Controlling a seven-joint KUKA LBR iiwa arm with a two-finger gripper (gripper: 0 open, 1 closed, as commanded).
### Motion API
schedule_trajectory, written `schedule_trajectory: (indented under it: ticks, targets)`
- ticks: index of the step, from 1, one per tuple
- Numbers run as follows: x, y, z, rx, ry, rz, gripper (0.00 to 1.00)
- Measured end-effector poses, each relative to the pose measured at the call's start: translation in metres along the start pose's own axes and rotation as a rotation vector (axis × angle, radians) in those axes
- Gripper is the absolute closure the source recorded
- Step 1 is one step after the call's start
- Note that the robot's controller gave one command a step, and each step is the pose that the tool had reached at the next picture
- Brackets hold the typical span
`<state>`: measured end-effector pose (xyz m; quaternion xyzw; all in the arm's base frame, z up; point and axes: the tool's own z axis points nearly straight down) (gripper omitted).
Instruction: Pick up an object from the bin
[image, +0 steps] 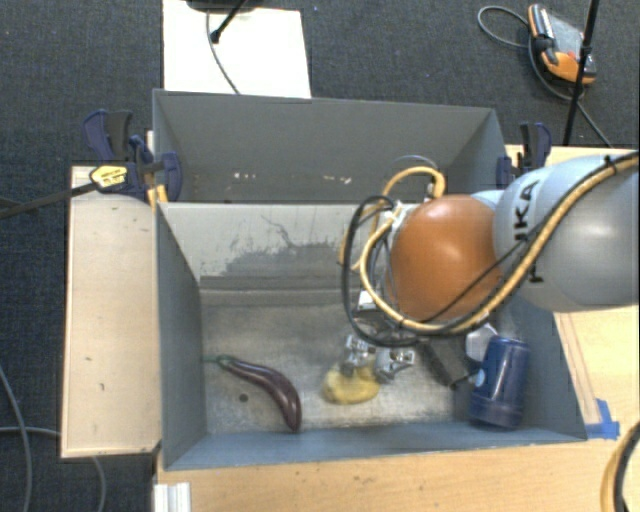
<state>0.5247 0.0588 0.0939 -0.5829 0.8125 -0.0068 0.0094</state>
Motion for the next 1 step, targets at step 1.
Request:
schedule_trajectory:
  ticks: [1]
  targets:
    - [0.01,-0.0252,0.0063,-0.016,-0.012,-0.277,1.0]
